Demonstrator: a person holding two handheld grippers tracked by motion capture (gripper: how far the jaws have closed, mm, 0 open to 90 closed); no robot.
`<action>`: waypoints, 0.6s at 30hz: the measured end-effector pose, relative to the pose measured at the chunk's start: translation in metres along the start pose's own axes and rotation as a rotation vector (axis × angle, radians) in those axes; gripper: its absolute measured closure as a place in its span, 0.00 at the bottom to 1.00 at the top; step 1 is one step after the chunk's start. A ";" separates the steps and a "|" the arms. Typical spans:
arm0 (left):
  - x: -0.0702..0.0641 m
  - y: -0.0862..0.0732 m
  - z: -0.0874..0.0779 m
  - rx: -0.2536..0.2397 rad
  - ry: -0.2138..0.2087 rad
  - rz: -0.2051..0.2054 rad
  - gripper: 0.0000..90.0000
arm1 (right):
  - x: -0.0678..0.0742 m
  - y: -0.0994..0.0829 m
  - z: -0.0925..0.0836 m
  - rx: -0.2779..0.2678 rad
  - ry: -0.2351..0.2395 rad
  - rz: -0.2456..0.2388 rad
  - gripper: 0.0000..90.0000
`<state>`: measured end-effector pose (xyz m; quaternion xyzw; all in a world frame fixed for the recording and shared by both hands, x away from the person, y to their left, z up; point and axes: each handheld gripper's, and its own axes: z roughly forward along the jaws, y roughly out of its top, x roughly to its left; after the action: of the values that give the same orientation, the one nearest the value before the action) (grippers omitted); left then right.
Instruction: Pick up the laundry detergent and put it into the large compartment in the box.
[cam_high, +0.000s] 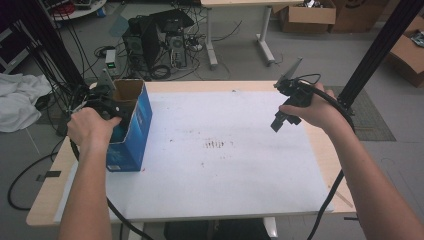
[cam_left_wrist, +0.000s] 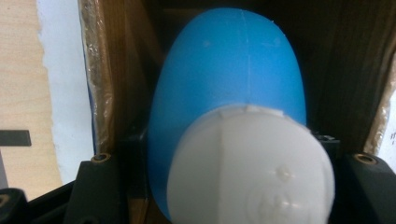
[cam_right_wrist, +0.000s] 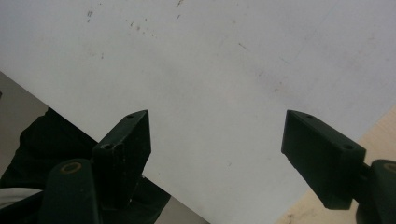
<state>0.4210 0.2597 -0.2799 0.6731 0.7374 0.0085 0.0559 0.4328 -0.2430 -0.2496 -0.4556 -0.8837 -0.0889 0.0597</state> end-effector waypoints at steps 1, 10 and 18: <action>0.000 0.000 0.000 0.001 -0.001 0.000 0.42 | 0.000 0.000 0.000 0.002 -0.002 0.002 0.27; 0.003 -0.001 0.001 0.019 -0.009 0.004 0.41 | 0.001 0.000 0.001 0.001 0.000 0.004 0.27; 0.002 -0.003 0.002 0.030 -0.007 0.015 0.41 | 0.004 -0.001 -0.001 0.000 -0.001 0.001 0.27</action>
<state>0.4176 0.2617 -0.2820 0.6794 0.7321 -0.0046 0.0480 0.4304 -0.2408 -0.2476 -0.4563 -0.8834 -0.0887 0.0593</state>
